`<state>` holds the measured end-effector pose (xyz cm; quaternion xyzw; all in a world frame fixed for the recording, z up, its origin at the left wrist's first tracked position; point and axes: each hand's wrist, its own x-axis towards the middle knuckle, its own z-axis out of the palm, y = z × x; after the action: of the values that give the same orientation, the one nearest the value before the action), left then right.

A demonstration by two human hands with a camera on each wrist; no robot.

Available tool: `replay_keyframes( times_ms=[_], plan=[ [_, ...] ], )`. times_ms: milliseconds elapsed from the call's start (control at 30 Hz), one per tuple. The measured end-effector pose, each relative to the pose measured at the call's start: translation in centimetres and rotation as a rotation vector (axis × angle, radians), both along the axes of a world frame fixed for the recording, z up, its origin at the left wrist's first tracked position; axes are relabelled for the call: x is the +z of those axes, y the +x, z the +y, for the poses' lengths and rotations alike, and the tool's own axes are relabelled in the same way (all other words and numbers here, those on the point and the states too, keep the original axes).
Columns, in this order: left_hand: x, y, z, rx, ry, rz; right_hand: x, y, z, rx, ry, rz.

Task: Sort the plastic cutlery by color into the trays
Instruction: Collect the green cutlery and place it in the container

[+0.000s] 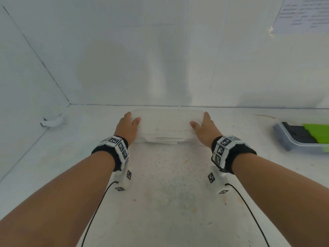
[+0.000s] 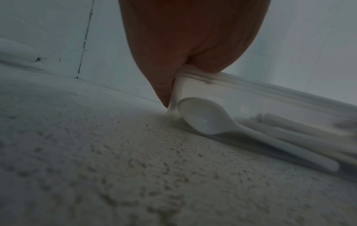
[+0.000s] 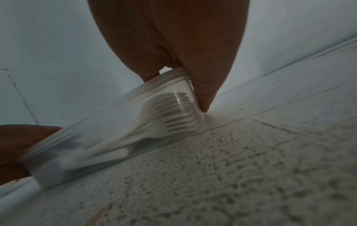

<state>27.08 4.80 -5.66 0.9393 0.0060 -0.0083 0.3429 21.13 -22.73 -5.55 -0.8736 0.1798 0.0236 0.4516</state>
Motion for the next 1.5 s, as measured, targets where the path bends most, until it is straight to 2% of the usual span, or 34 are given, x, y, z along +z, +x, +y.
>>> replay_keyframes(
  times_ms=[233,400,500,600,800,967,1100,1367,1500],
  plan=[
    [-0.3,0.2,-0.1,0.004,0.013,-0.014,-0.2,0.1,-0.2,0.013,-0.017,-0.021],
    [0.4,0.4,0.9,-0.028,0.120,0.050,0.9,-1.6,-1.1,-0.003,-0.125,-0.054],
    [2.0,-0.1,1.1,-0.015,0.201,-0.091,2.2,-3.6,-2.7,0.012,-0.187,-0.102],
    [3.8,-0.9,-1.1,-0.166,0.285,-0.230,3.8,-5.6,-5.2,0.015,-0.277,-0.107],
    [7.9,-4.5,-12.5,-0.533,0.314,-0.189,7.3,-10.1,-11.3,0.031,-0.460,-0.026],
    [9.6,-8.1,-23.8,-0.681,0.348,0.026,8.4,-13.6,-18.4,-0.085,-0.388,0.019],
    [9.8,-10.9,-31.8,-0.687,0.327,0.070,8.8,-16.6,-25.6,-0.192,-0.280,0.016],
    [7.9,-14.8,-45.0,-0.624,0.499,0.144,7.5,-20.8,-40.9,-0.180,-0.376,0.107],
    [6.7,-15.1,-48.1,-0.461,0.561,0.188,5.9,-21.2,-46.9,-0.176,-0.404,0.160]
  ],
)
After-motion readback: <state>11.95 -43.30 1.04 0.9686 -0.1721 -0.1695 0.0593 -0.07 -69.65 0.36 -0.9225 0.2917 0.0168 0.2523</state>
